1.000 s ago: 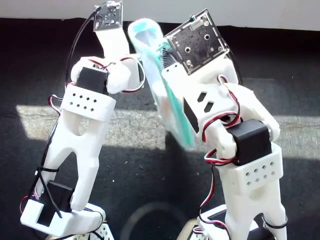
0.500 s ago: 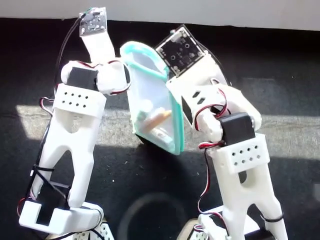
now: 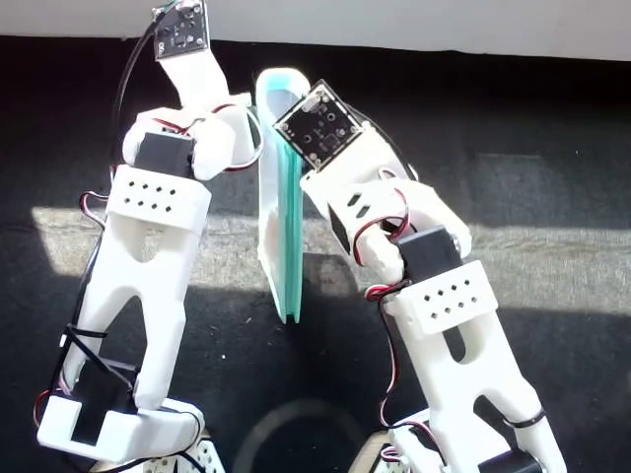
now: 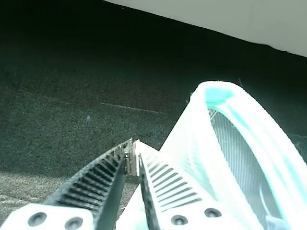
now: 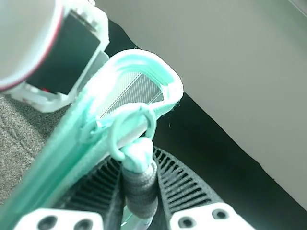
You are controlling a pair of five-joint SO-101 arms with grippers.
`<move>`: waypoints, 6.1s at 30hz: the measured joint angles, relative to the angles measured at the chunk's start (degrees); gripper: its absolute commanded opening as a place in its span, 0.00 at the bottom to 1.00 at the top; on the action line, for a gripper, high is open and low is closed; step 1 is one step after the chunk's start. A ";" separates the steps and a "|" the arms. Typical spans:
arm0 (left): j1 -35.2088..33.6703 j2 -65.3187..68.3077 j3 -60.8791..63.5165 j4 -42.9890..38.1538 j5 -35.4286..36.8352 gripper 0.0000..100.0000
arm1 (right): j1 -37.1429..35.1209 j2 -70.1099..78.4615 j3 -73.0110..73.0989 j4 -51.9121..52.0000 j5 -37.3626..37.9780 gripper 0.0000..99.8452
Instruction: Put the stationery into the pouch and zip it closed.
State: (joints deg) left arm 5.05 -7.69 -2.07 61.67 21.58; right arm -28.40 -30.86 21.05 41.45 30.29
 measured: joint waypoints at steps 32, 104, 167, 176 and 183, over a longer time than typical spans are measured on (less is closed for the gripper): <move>6.86 -5.27 -11.34 30.86 -0.09 0.10 | -0.62 14.68 1.32 -18.37 -12.84 0.01; 3.78 -6.33 -22.86 33.58 7.03 0.10 | -1.23 16.09 -2.11 -14.86 -14.77 0.01; 3.08 -6.24 1.05 2.11 -7.38 0.17 | 2.20 11.16 -1.85 -9.05 -14.77 0.01; 2.64 -7.12 6.77 1.14 -7.56 0.08 | -0.53 10.20 -1.93 -7.74 -14.77 0.01; -0.88 -7.47 14.42 0.88 -13.36 0.04 | -1.93 3.43 -1.76 -7.30 -14.77 0.01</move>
State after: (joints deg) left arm 4.18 -15.16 12.35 62.55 8.22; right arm -30.33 -27.43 19.30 34.15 15.52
